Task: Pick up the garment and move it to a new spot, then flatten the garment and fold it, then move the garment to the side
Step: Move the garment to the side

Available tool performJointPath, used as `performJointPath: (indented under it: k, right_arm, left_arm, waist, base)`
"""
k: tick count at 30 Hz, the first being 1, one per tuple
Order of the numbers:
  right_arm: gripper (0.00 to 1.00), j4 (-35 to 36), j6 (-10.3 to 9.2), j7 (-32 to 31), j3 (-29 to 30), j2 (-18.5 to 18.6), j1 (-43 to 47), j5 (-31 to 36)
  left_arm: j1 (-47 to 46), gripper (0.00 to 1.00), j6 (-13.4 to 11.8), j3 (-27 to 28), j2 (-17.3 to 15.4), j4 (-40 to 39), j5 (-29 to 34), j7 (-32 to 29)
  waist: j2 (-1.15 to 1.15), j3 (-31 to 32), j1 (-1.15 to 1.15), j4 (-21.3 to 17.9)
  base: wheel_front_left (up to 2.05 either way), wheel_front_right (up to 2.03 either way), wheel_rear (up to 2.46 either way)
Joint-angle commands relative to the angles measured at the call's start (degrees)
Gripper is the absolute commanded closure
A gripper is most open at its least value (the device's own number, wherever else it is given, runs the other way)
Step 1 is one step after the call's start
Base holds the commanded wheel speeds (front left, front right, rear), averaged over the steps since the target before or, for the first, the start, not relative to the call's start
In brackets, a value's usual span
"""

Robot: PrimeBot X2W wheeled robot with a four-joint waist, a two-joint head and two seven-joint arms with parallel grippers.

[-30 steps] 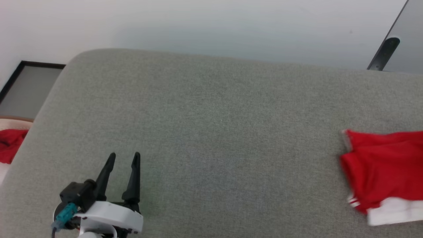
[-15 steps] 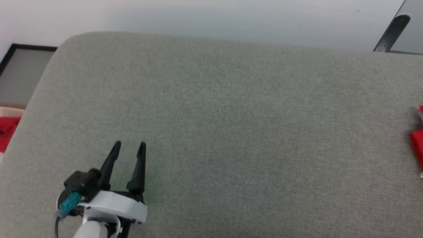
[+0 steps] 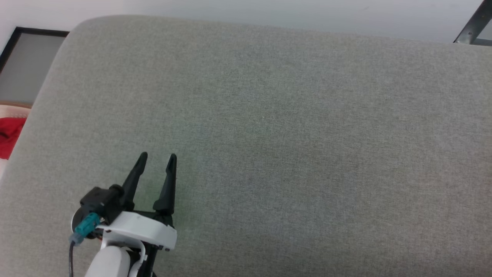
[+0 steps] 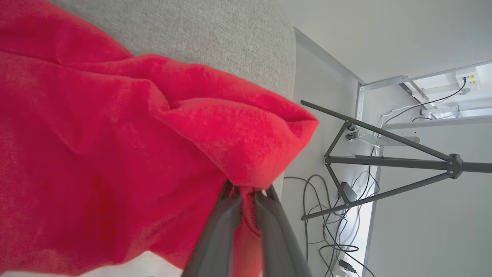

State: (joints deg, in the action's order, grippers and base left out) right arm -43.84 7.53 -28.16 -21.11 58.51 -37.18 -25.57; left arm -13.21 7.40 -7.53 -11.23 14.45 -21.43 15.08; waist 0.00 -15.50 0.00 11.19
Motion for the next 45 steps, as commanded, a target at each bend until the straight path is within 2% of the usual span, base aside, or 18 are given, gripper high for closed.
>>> performJointPath:
  k: [1,4,5,6,15,23,38,45]
  right_arm:
    - [0.84,-0.5,-0.09,0.6,0.5,-0.7,-1.2,0.8]
    - [0.37,-1.8,-0.09,1.6,1.5,-1.7,-2.0,2.8]
    - [0.13,-1.9,-0.09,1.8,1.6,-2.3,-2.3,3.4]
    - [0.00,-1.8,-0.09,2.0,1.8,-2.9,-2.6,3.8]
    - [0.00,0.1,-0.09,4.6,3.2,-6.1,-4.9,6.8]
    - [0.00,3.7,-0.09,12.2,5.4,-11.4,-4.4,7.7]
    - [0.00,12.7,-0.09,33.0,12.1,-28.6,8.1,14.2]
    - [0.00,15.5,-0.09,39.3,16.0,-36.5,16.8,18.5]
  left_arm:
    - [-1.0,0.00,0.1,-0.1,0.0,0.1,0.1,0.0]
    - [-0.8,0.00,0.1,-0.1,0.0,0.3,0.1,0.0]
    - [-0.8,0.00,0.1,-0.1,0.0,0.4,0.2,0.0]
    - [-0.7,0.00,0.1,0.1,0.0,0.4,0.2,0.0]
    - [0.5,0.00,0.1,0.8,-0.2,0.9,0.4,0.0]
    - [1.8,0.00,0.1,1.8,-0.2,1.0,0.6,0.0]
    - [6.5,0.00,0.1,6.6,-1.6,-1.2,-0.3,0.0]
    - [8.8,0.00,0.1,8.0,-2.8,-0.9,0.6,0.0]
  waist:
    - [0.00,-0.1,0.00,0.1]
    - [0.00,0.0,0.00,0.0]
    - [0.00,0.2,0.00,-0.1]
    - [0.00,0.4,0.00,-0.2]
    - [0.00,2.9,0.00,-2.1]
    - [0.00,6.2,0.00,-4.6]
    - [0.00,12.8,0.00,-10.5]
    - [0.00,15.5,0.00,-11.9]
  base:
    - [0.00,0.00,0.00]
    - [0.00,0.00,0.00]
    - [0.00,0.00,0.00]
    - [0.00,0.00,0.00]
    - [0.00,0.00,0.00]
    - [0.00,0.00,0.00]
    - [0.00,0.00,0.00]
    - [0.00,0.00,0.00]
